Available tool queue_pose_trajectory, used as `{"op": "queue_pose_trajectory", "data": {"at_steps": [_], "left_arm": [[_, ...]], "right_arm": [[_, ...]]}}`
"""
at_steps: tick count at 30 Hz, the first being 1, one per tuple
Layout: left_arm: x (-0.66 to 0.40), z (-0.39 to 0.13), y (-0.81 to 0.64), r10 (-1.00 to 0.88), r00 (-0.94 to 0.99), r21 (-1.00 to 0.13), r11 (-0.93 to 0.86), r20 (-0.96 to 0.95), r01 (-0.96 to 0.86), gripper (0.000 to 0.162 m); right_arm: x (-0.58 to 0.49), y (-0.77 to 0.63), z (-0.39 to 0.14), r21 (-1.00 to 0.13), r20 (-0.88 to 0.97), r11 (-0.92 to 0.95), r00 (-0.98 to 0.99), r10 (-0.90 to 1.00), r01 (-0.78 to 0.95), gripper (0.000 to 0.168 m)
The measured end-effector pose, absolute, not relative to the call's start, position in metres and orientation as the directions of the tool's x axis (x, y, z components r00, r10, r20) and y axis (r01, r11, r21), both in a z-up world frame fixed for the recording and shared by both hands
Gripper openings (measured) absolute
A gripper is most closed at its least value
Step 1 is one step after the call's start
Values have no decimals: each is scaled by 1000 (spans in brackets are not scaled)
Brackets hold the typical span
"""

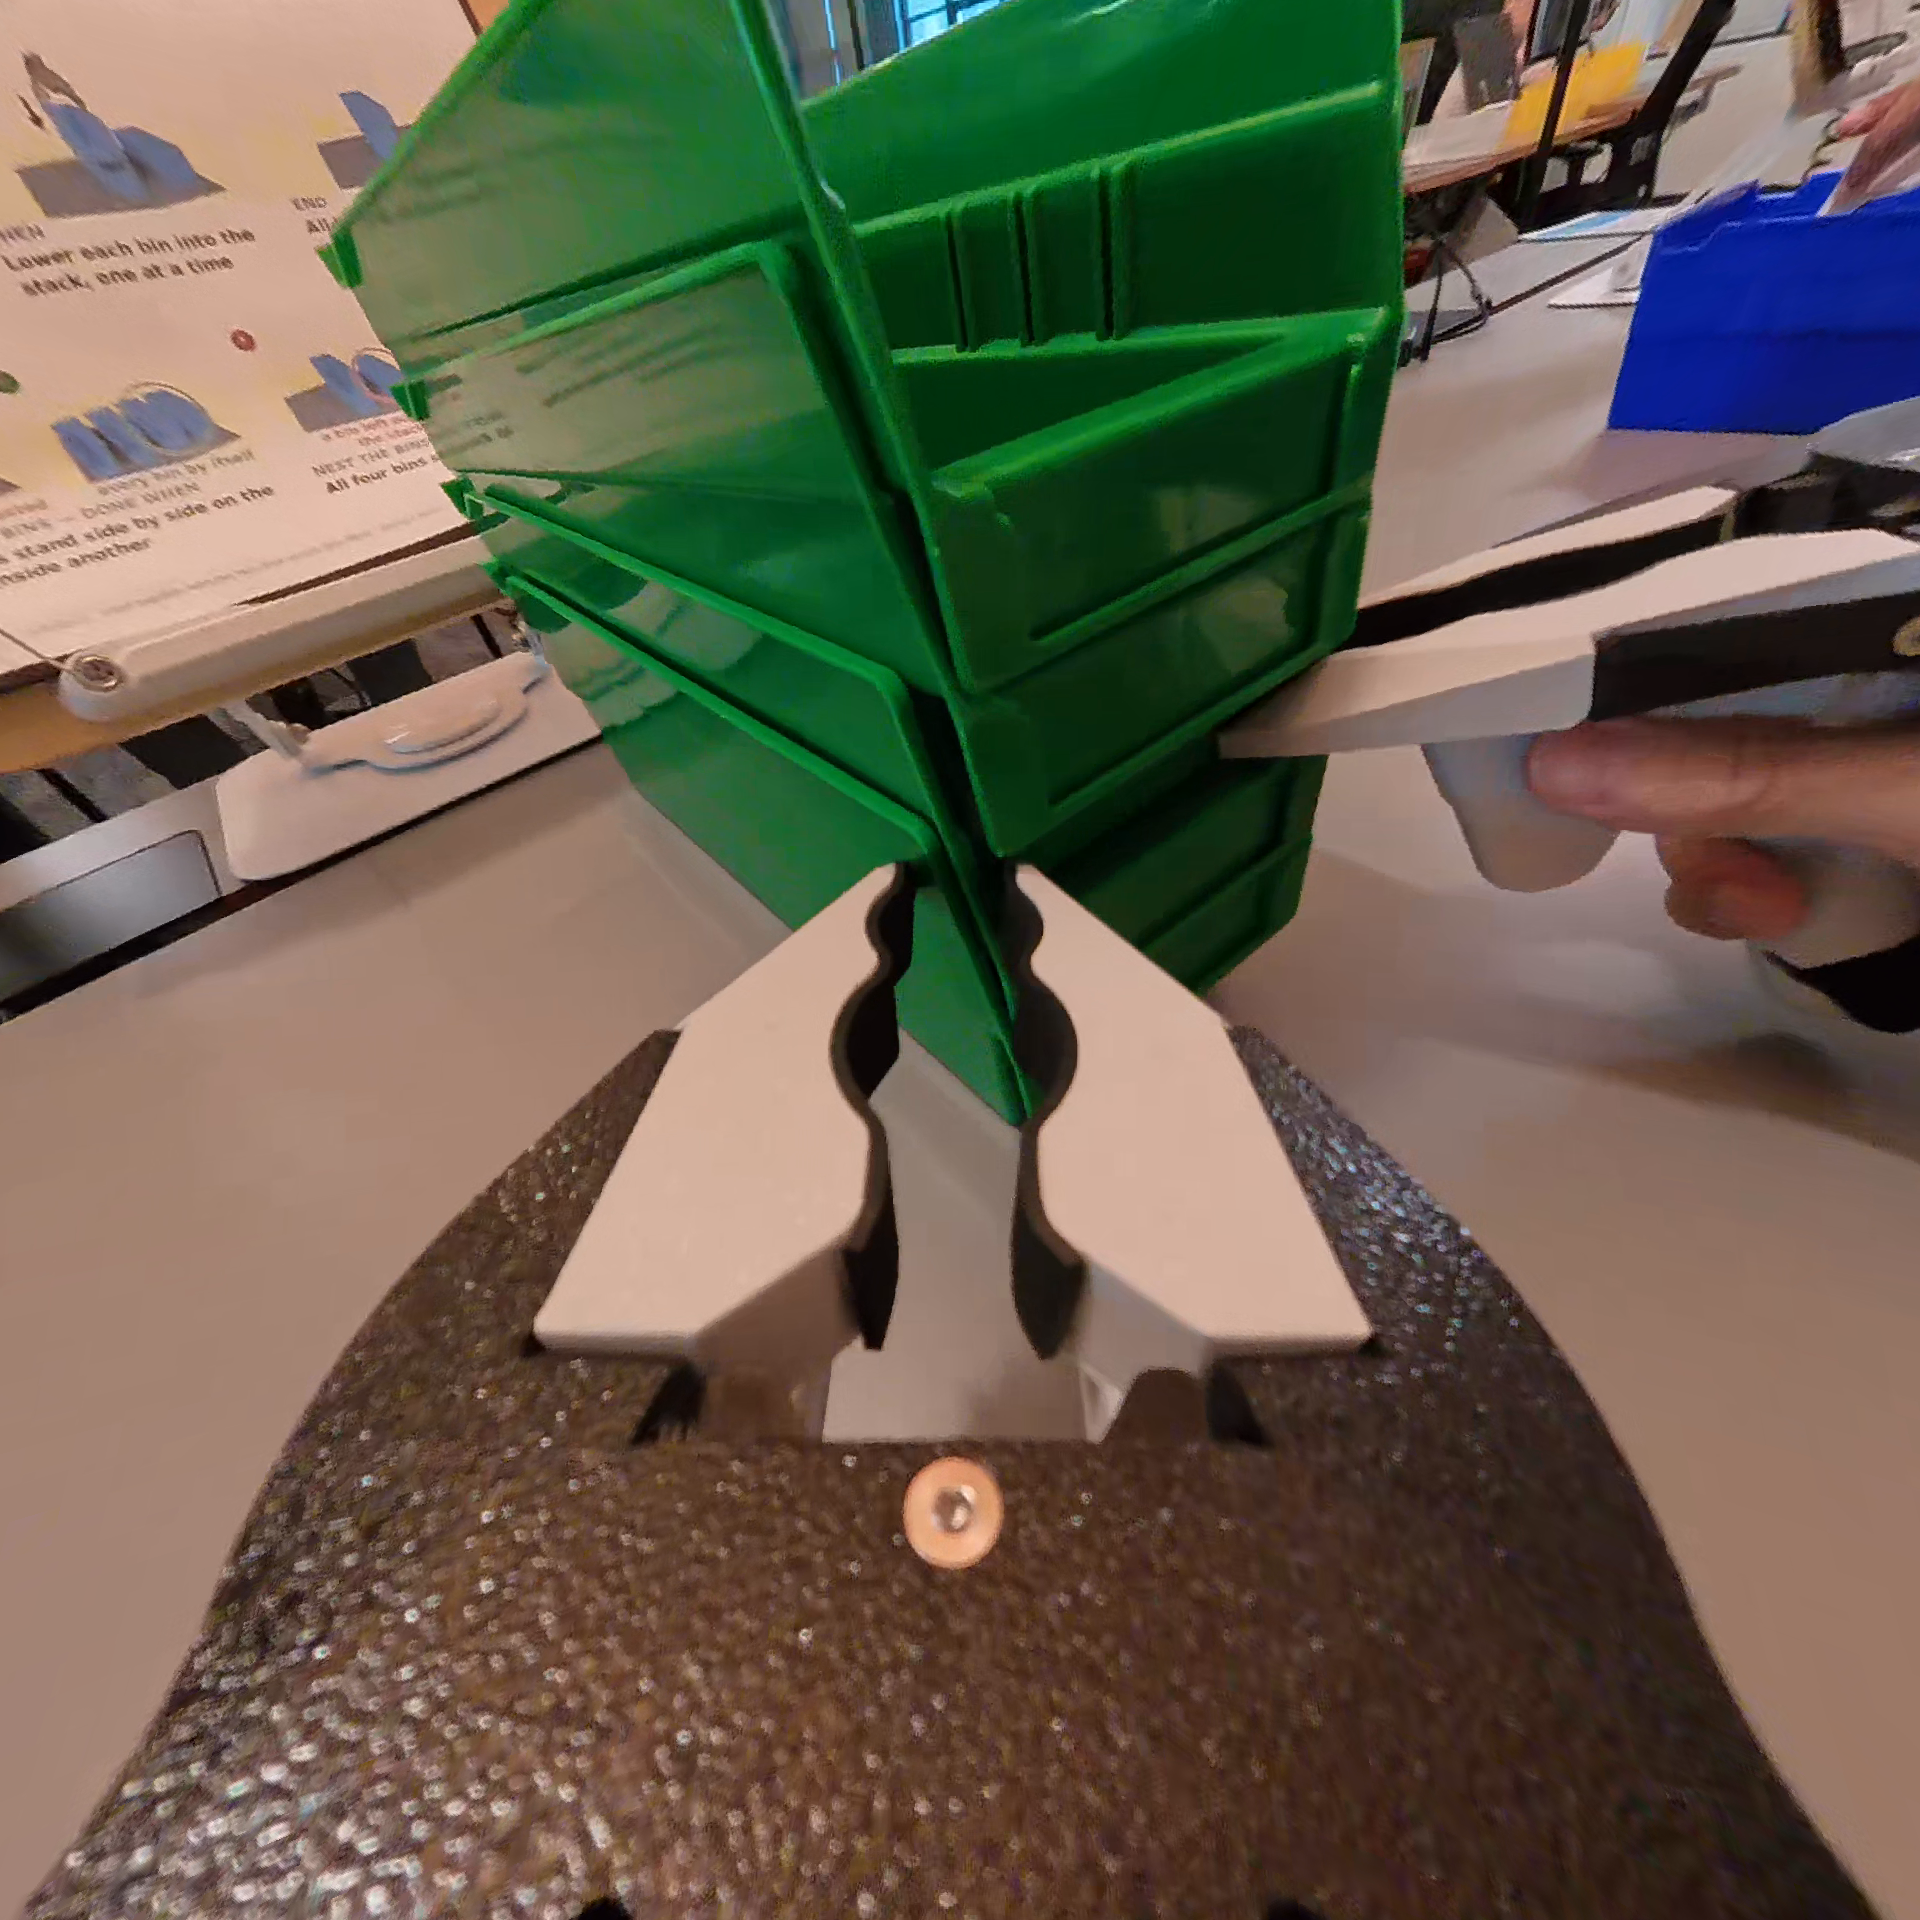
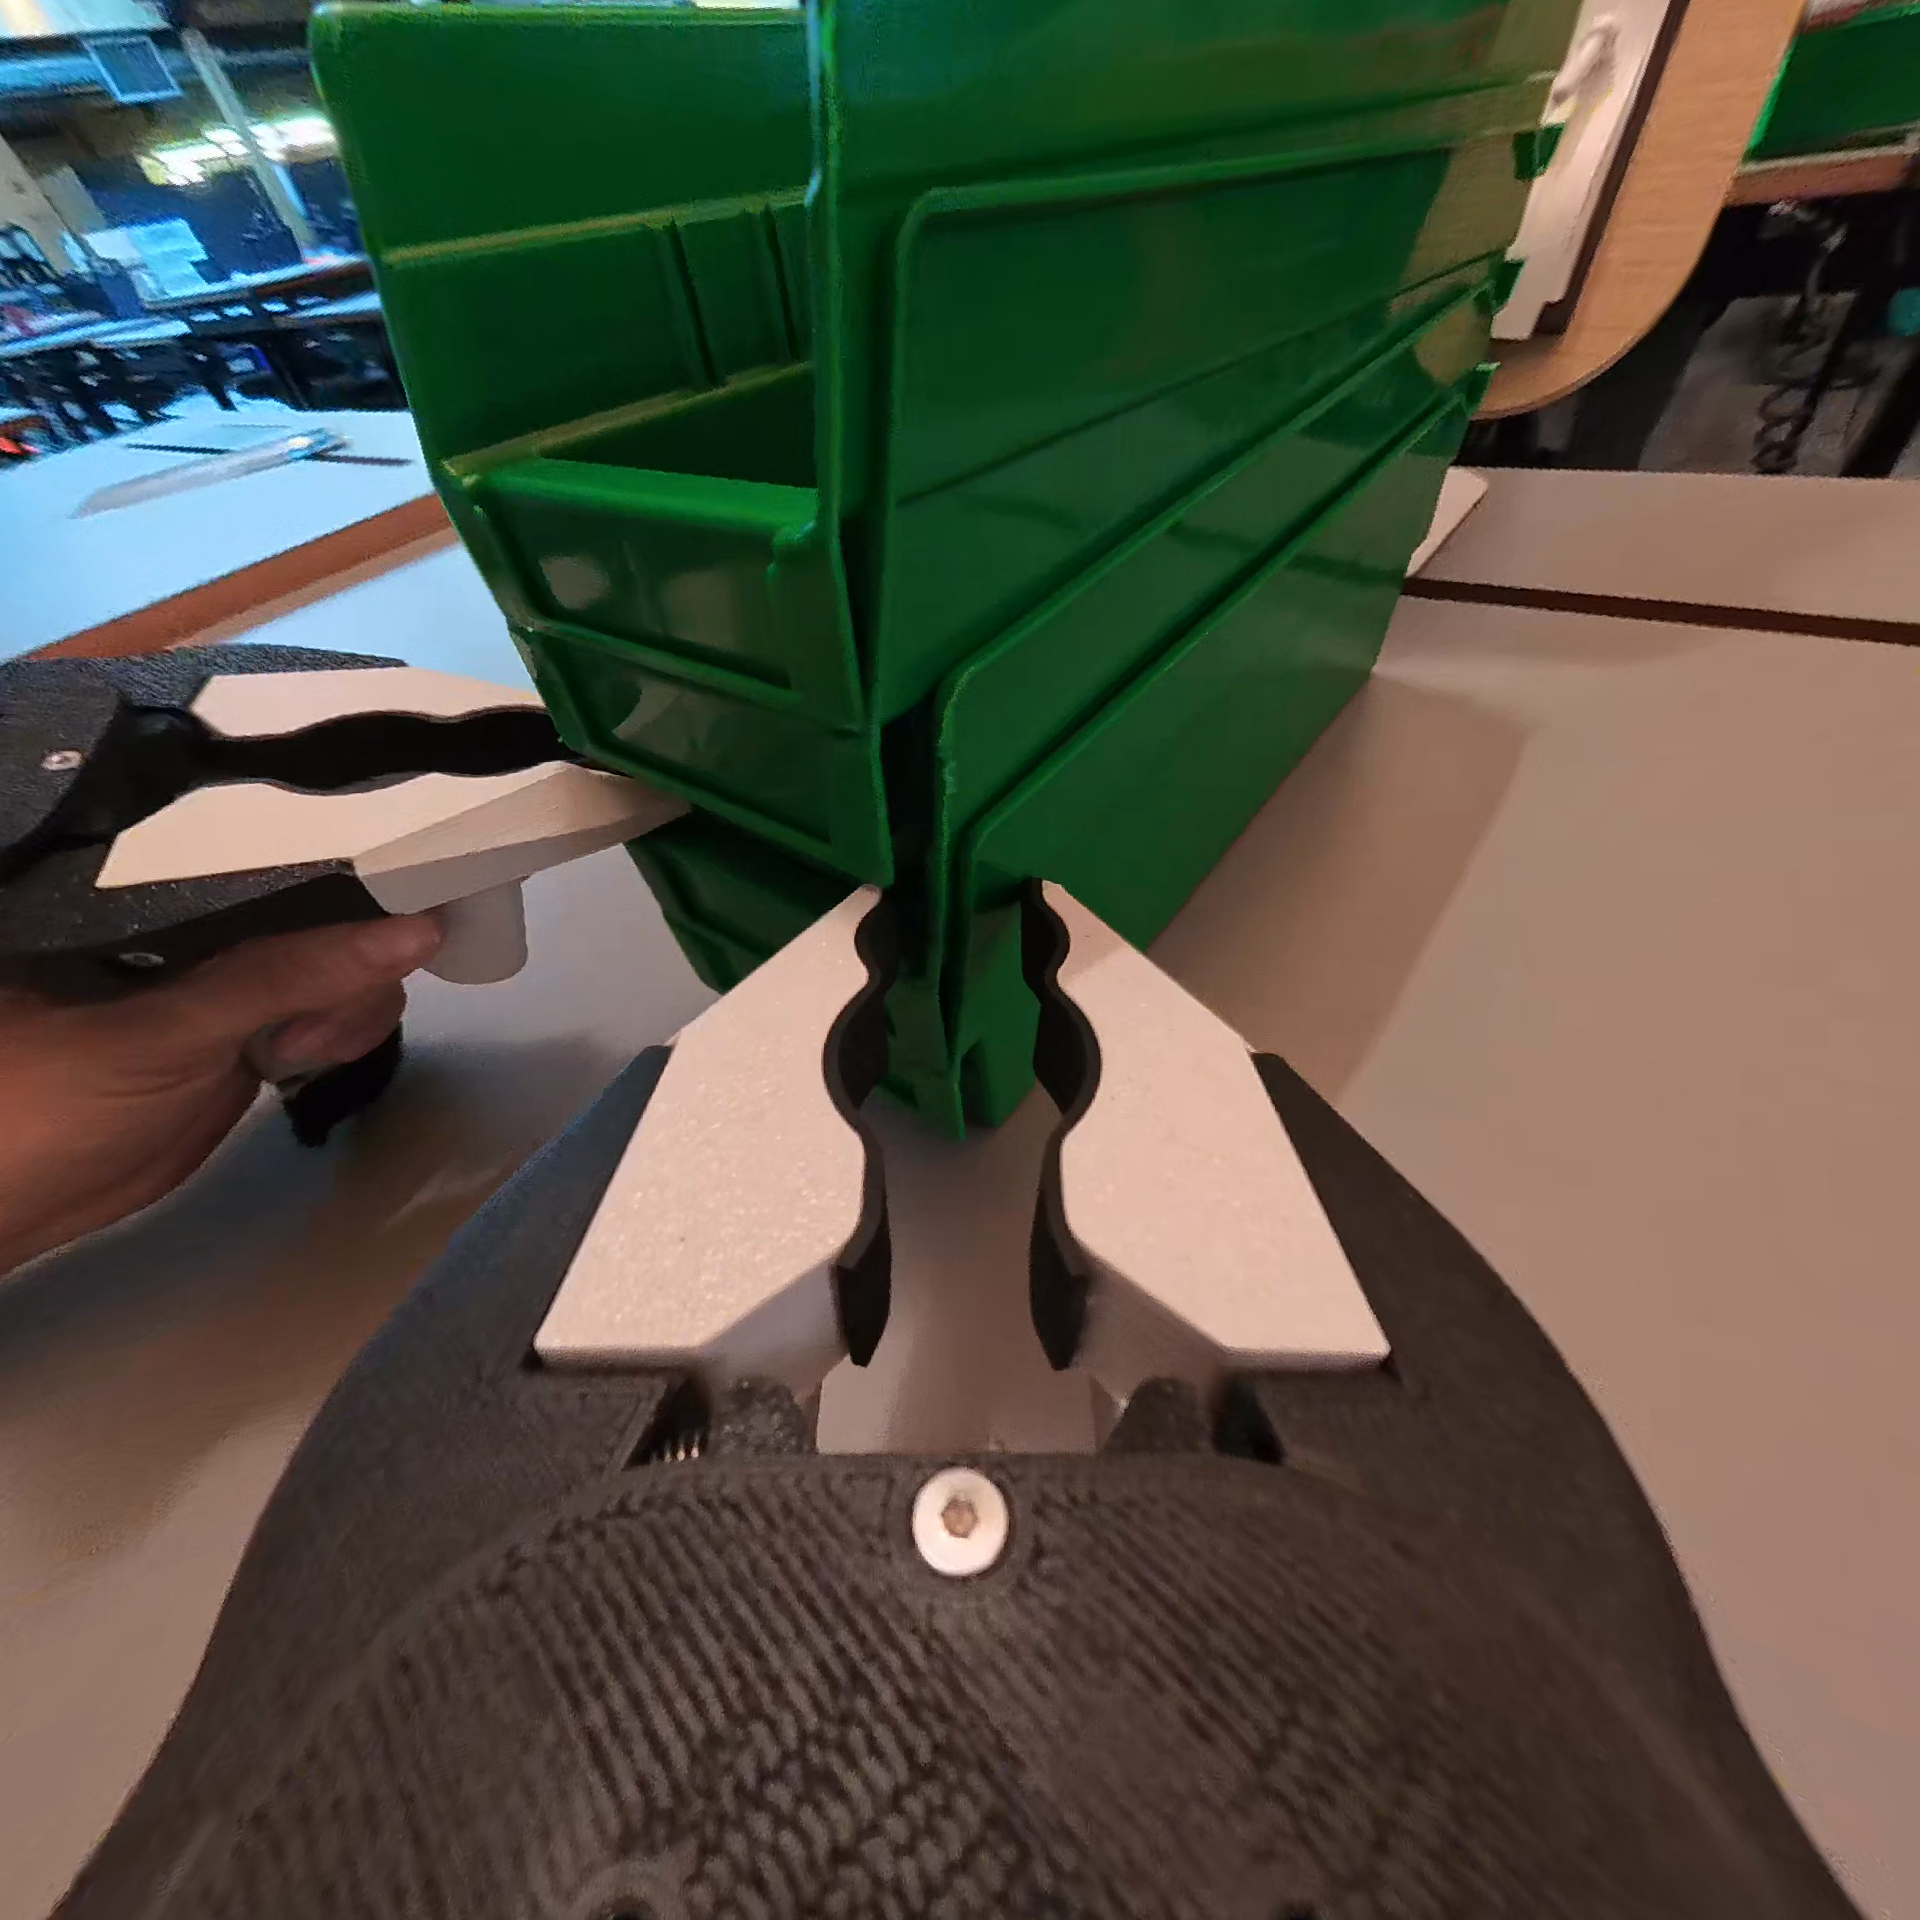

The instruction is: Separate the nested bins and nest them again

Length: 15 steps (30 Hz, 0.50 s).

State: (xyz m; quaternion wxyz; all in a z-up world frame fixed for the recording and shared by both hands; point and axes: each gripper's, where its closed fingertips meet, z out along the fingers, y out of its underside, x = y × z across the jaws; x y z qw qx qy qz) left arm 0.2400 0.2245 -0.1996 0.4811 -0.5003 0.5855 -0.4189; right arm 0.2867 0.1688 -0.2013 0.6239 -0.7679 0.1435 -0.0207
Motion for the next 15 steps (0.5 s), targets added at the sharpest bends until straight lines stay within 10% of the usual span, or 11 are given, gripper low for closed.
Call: {"op": "queue_pose_trajectory", "data": {"at_steps": [8, 15], "left_arm": [[194, -141, 207, -951, -65, -953, 302, -301, -4, 30], [218, -112, 170, -706, -374, -690, 695, -601, -203, 38]], "right_arm": [[281, 146, -187, -964, -133, -205, 975, -180, -170, 26], [266, 129, -183, -951, -237, -184, 968, -85, -249, 27]]}}
